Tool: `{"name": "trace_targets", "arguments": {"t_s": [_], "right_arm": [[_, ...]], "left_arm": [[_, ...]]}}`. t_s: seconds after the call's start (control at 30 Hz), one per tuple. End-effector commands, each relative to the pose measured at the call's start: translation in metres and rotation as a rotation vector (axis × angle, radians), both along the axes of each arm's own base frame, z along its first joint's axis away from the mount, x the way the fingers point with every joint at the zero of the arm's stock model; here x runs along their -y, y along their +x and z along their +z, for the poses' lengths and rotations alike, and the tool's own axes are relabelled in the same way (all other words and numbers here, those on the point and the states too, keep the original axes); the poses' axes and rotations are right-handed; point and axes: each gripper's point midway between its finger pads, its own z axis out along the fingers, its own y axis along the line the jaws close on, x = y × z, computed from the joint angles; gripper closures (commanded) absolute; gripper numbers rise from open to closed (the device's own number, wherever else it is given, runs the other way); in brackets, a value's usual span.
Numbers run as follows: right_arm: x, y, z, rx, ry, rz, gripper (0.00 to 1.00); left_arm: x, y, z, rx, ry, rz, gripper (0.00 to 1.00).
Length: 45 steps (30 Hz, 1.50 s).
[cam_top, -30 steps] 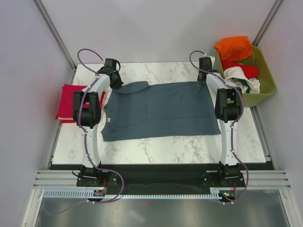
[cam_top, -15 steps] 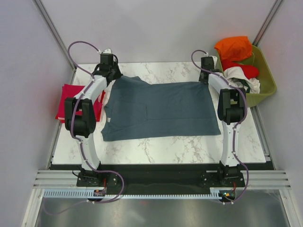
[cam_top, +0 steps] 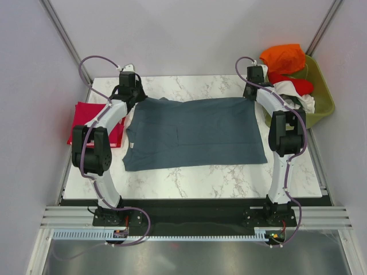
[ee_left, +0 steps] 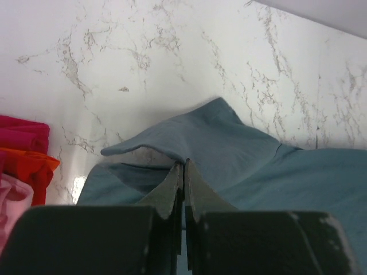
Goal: Fold and stack the t-shirts
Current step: Fold the tshirt
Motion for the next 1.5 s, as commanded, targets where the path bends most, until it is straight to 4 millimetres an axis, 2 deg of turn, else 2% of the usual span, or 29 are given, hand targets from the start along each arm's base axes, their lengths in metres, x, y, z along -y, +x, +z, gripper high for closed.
{"name": "trace_targets", "arguments": {"t_s": [0.0, 0.13, 0.17, 0.23, 0.27, 0.3, 0.33, 0.4, 0.43, 0.5, 0.53, 0.57, 0.6, 0.63, 0.67, 0.7, 0.73, 0.8, 0.83, 0.9, 0.93, 1.0, 1.03, 1.1, 1.23, 1.3, 1.33, 1.4, 1.47], "right_arm": [[0.002, -0.011, 0.028, 0.037, 0.02, -0.014, 1.0], [0.003, -0.025, 0.032, 0.032, 0.029, -0.025, 1.0], [0.003, -0.03, 0.027, 0.019, 0.033, -0.026, 1.0], [0.003, -0.036, 0.035, 0.028, 0.035, -0.027, 1.0], [0.002, -0.04, 0.031, 0.016, 0.037, -0.022, 1.0], [0.003, -0.043, 0.033, 0.018, 0.039, -0.025, 1.0], [0.003, -0.045, 0.04, 0.031, 0.041, -0.024, 1.0], [0.003, -0.053, 0.038, 0.021, 0.042, -0.024, 1.0], [0.004, -0.055, 0.044, 0.034, 0.042, -0.027, 1.0], [0.005, -0.061, 0.043, 0.03, 0.038, -0.036, 1.0], [0.007, -0.063, 0.047, 0.038, 0.04, -0.047, 1.0], [0.008, -0.068, 0.045, 0.03, 0.038, -0.052, 1.0], [0.009, -0.071, 0.045, 0.032, 0.038, -0.061, 1.0], [0.01, -0.072, 0.053, 0.055, 0.039, -0.07, 1.0], [0.011, -0.079, 0.047, 0.043, 0.039, -0.078, 1.0], [0.011, -0.082, 0.054, 0.061, 0.041, -0.082, 1.0], [0.012, -0.086, 0.049, 0.059, 0.045, -0.083, 1.0], [0.011, -0.092, 0.055, 0.077, 0.056, -0.084, 1.0], [0.009, -0.096, 0.05, 0.072, 0.068, -0.082, 1.0], [0.009, -0.101, 0.056, 0.095, 0.082, -0.085, 1.0], [0.009, -0.106, 0.051, 0.092, 0.084, -0.088, 1.0], [0.009, -0.11, 0.055, 0.112, 0.091, -0.093, 1.0], [0.009, -0.114, 0.051, 0.106, 0.093, -0.094, 1.0], [0.008, -0.117, 0.051, 0.111, 0.101, -0.09, 1.0], [0.007, -0.127, 0.039, 0.105, 0.125, -0.105, 1.0], [0.006, -0.129, 0.042, 0.136, 0.143, -0.119, 1.0], [0.007, -0.135, 0.034, 0.124, 0.144, -0.125, 1.0], [0.005, -0.137, 0.037, 0.151, 0.166, -0.131, 1.0], [0.004, -0.144, 0.031, 0.149, 0.18, -0.136, 1.0]], "left_arm": [[0.0, -0.002, 0.059, 0.169, 0.03, -0.02, 0.98], [-0.001, -0.017, 0.071, 0.211, 0.037, -0.011, 0.98], [0.001, -0.025, 0.07, 0.212, 0.042, -0.018, 0.98], [0.0, -0.032, 0.071, 0.212, 0.047, -0.014, 0.98], [0.0, -0.036, 0.065, 0.199, 0.052, -0.015, 0.98], [-0.001, -0.038, 0.077, 0.238, 0.05, -0.009, 0.98], [-0.001, -0.041, 0.076, 0.239, 0.053, -0.007, 0.98], [-0.004, -0.05, 0.072, 0.238, 0.064, 0.007, 0.98], [-0.006, -0.055, 0.081, 0.26, 0.066, 0.016, 0.98], [-0.011, -0.063, 0.079, 0.274, 0.077, 0.039, 0.98], [-0.012, -0.069, 0.091, 0.31, 0.074, 0.043, 0.98], [-0.01, -0.074, 0.084, 0.307, 0.079, 0.036, 0.98], [-0.012, -0.076, 0.089, 0.331, 0.085, 0.046, 0.98], [-0.013, -0.08, 0.096, 0.353, 0.085, 0.048, 0.98], [-0.012, -0.084, 0.091, 0.348, 0.091, 0.042, 0.98], [-0.014, -0.086, 0.091, 0.352, 0.094, 0.049, 0.98], [-0.014, -0.088, 0.091, 0.355, 0.096, 0.05, 0.98], [-0.015, -0.093, 0.089, 0.357, 0.099, 0.051, 0.98], [-0.016, -0.094, 0.09, 0.359, 0.099, 0.054, 0.98], [-0.016, -0.1, 0.089, 0.36, 0.091, 0.052, 0.98], [-0.015, -0.103, 0.09, 0.363, 0.087, 0.051, 0.98], [-0.017, -0.111, 0.089, 0.366, 0.082, 0.056, 0.98], [-0.018, -0.115, 0.082, 0.356, 0.085, 0.057, 0.98], [-0.021, -0.121, 0.086, 0.372, 0.089, 0.065, 0.98], [-0.022, -0.134, 0.07, 0.349, 0.079, 0.064, 0.98], [-0.019, -0.14, 0.067, 0.347, 0.06, 0.052, 0.98], [-0.019, -0.144, 0.059, 0.33, 0.049, 0.056, 0.98], [-0.019, -0.149, 0.053, 0.322, 0.04, 0.052, 0.98], [-0.02, -0.156, 0.046, 0.314, 0.025, 0.057, 0.98]]}}
